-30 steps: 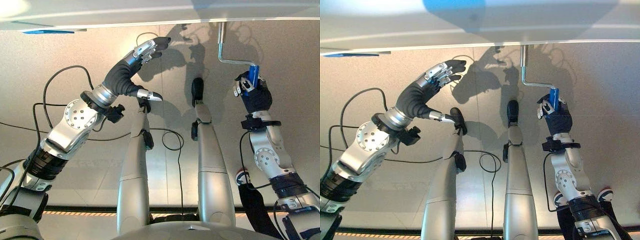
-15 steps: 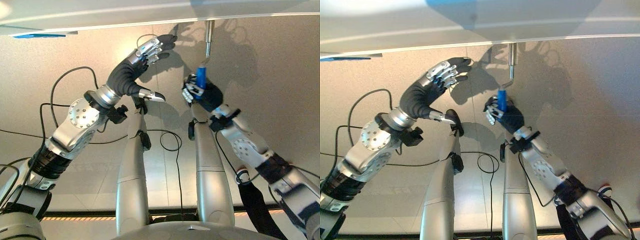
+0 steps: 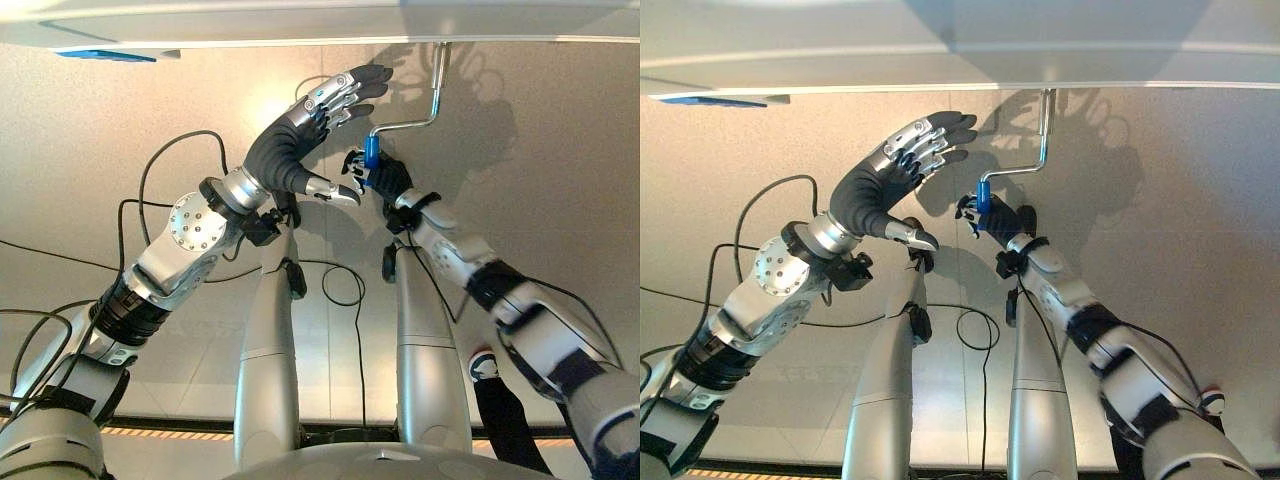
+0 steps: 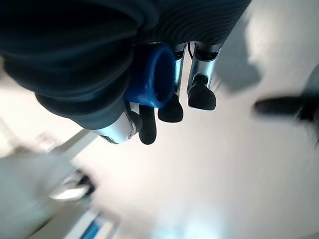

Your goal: Raise the hospital bed

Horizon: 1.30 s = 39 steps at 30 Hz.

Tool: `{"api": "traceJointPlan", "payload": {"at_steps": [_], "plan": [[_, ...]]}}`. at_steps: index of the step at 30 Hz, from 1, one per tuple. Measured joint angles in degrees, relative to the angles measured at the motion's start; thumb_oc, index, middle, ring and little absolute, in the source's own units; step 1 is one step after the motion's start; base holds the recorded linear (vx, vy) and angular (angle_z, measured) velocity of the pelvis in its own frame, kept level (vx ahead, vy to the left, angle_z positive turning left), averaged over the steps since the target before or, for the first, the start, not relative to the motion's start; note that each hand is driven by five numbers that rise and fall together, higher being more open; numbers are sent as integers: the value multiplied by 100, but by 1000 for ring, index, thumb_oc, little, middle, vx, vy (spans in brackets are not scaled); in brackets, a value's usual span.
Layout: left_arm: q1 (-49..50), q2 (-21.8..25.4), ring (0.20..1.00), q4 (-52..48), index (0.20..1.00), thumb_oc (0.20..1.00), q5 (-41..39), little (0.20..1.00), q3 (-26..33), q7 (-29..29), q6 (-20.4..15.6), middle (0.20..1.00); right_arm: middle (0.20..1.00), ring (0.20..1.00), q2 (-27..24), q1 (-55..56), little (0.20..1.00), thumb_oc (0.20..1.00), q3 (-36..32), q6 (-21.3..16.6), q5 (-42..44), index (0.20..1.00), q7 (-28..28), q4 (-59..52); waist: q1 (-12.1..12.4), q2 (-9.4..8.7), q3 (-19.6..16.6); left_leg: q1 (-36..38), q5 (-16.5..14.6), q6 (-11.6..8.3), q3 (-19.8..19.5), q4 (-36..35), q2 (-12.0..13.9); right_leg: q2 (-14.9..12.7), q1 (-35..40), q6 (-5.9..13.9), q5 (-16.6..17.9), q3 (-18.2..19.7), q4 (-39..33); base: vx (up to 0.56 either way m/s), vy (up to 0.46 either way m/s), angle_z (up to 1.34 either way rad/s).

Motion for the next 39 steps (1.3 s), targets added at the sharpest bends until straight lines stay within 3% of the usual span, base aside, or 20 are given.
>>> {"api": "traceJointPlan", "payload": {"at_steps": [7, 16, 33, 34, 35, 39], "plan": [[-197, -14, 1000, -27, 1000, 1000, -220, 1000, -510, -29, 15, 1000, 200, 200, -151, -344, 200, 200, -215, 166, -227, 200, -336, 1301, 171, 3, -2, 1, 26, 27, -21, -26, -41, -38, 28, 1, 4, -15, -19, 1, 5, 2], [-490, 234, 1000, -23, 1000, 1000, -217, 1000, -689, -35, 15, 1000, 200, 200, -657, -477, 200, 200, -720, 230, -229, 200, -407, 2391, 155, 3, -2, 4, 25, 30, -27, -36, -53, -52, 29, 4, 6, -23, -29, 0, 0, 0], [-595, 398, 1000, 3, 1000, 1000, -213, 1000, -793, -17, 14, 1000, 200, 200, -763, -413, 200, 200, -1272, 233, -251, 200, -504, 2520, 191, 5, -1, 18, 48, 63, -25, -36, -105, -104, 44, 35, 25, -14, -22, 0, 0, 0], [-568, 392, 1000, 7, 1000, 1000, -213, 1000, -792, -14, 14, 1000, 824, 824, -763, -412, 824, 824, -1272, 232, -250, 824, -510, 2519, 191, 5, -1, 19, 50, 65, -25, -35, -106, -104, 46, 36, 25, -13, -21, 0, 0, 0], [-545, 390, 1000, 9, 1000, 1000, -213, 1000, -789, -11, 14, 1000, 1000, 1000, -765, -411, 1000, 1000, -1274, 232, -243, 1000, -537, 2520, 191, 5, -1, 21, 51, 66, -24, -35, -107, -103, 48, 36, 25, -13, -20, 0, 0, 0], [-405, 385, 1000, 245, 1000, 1000, -173, 1000, -767, 37, 8, 1000, 1000, 1000, -854, -279, 1000, 1000, -1285, 230, -222, 1000, -649, 2526, 168, 5, 0, 102, 50, 65, -19, -45, -101, -99, 115, 35, 26, -13, -19, 0, 0, 0]]}}
